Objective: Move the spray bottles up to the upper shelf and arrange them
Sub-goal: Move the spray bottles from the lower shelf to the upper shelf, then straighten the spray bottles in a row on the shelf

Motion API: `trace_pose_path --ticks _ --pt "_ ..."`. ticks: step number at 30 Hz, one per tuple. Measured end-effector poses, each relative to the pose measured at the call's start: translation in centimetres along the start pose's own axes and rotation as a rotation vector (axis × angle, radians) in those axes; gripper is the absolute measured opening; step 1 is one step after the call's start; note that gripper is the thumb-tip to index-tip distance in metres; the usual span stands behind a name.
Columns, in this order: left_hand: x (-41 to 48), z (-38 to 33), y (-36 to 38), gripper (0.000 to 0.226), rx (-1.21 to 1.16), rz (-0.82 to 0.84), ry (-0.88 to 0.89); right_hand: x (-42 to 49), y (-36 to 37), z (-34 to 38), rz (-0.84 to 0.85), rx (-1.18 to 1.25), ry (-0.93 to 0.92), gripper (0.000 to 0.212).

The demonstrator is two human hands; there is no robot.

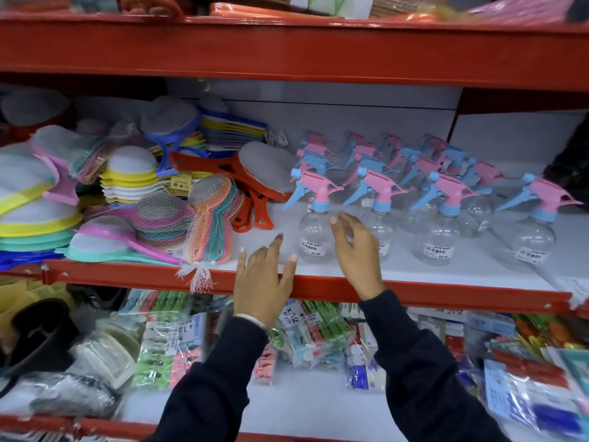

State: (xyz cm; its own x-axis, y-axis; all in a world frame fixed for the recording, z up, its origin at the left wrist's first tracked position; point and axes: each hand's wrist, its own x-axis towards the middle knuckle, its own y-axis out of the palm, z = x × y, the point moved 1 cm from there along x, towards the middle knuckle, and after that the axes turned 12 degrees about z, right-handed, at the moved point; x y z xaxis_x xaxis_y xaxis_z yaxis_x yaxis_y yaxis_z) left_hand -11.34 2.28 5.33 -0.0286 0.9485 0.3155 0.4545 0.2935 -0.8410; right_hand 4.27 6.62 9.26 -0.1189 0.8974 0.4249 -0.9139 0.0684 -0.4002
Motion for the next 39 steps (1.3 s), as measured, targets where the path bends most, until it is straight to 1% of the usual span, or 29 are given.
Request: trace_pose_path --ticks 3,4,6,8,10,13,15,17,18,21,23,24,25,26,28,29,31,33,34,36,38,39 --pt "3.0 -1.2 -0.3 0.062 -0.189 0.286 -0.025 -0.8 -0.6 -0.3 0.088 -0.026 0.05 0.032" --pt "3.8 -1.4 -0.3 0.066 -0.262 0.344 -0.035 -0.9 -0.7 -0.2 0.118 -0.033 0.07 0.03" --pt "4.9 -1.8 -0.4 0.067 -0.391 0.38 -0.034 -0.6 -0.7 -0.3 0.162 -0.052 0.095 0.031" --pt "5.2 -2.3 -0.7 0.063 -0.507 0.409 -0.032 -0.4 -0.8 -0.5 0.191 -0.081 0.089 0.044" --pt "5.0 -2.8 -0.8 0.059 -0.553 0.435 -0.022 -0.2 -1.1 -0.8 0.199 -0.1 0.097 0.053" --pt "4.9 -3.1 -0.9 0.057 -0.562 0.43 -0.008 -0.4 -1.5 -0.9 0.222 -0.097 0.099 0.055" --pt "4.9 -3.0 -0.8 0.057 -0.569 0.411 -0.01 -0.5 -1.8 -0.7 0.223 -0.075 0.097 0.046" --pt "4.8 -3.0 -0.4 0.058 -0.58 0.339 -0.019 -1.0 -2.2 -0.4 0.186 -0.039 0.077 0.038" --pt "4.6 -3.1 -0.1 0.059 -0.572 0.269 -0.016 -1.3 -2.6 -0.4 0.142 -0.008 0.054 0.039" --pt "3.1 -4.7 0.6 0.057 -0.53 -0.053 0.04 -2.4 -4.5 -1.3 -0.069 0.107 -0.031 0.052" --pt "1.8 -6.6 0.5 0.047 -0.516 -0.282 0.134 -2.9 -6.0 -2.1 -0.189 0.139 -0.058 0.053" --pt "1.4 -7.7 0.5 0.042 -0.497 -0.363 0.196 -3.0 -6.8 -2.4 -0.218 0.154 -0.049 0.048" --pt "1.1 -8.8 0.6 0.038 -0.484 -0.392 0.263 -2.9 -7.4 -2.7 -0.22 0.169 -0.025 0.042" --pt "1.1 -9.9 0.8 0.037 -0.484 -0.354 0.325 -2.7 -7.9 -3.0 -0.197 0.18 0.01 0.039" --pt "1.8 -11.8 1.7 0.042 -0.493 -0.128 0.362 -2.1 -8.4 -3.4 -0.102 0.159 0.07 0.043" --pt "2.4 -12.4 2.2 0.05 -0.482 -0.003 0.331 -1.8 -8.6 -3.5 -0.047 0.135 0.097 0.047" --pt "4.3 -12.6 3.6 0.07 -0.468 0.222 0.195 -1.2 -8.8 -3.7 0.033 0.112 0.145 0.054" --pt "5.6 -12.4 4.3 0.083 -0.517 0.373 0.076 -0.9 -9.0 -3.8 0.057 0.148 0.173 0.065" --pt "6.0 -12.2 4.5 0.086 -0.542 0.411 0.046 -0.9 -9.1 -3.8 0.056 0.174 0.184 0.072" --pt "5.9 -11.9 4.6 0.085 -0.541 0.427 0.035 -1.0 -9.5 -3.8 0.049 0.19 0.195 0.08" --pt "5.6 -11.7 4.7 0.082 -0.521 0.418 0.057 -1.1 -9.9 -3.8 0.052 0.189 0.191 0.081" --pt "5.4 -11.7 4.7 0.081 -0.515 0.415 0.065 -1.2 -10.1 -3.8 0.058 0.189 0.187 0.078"
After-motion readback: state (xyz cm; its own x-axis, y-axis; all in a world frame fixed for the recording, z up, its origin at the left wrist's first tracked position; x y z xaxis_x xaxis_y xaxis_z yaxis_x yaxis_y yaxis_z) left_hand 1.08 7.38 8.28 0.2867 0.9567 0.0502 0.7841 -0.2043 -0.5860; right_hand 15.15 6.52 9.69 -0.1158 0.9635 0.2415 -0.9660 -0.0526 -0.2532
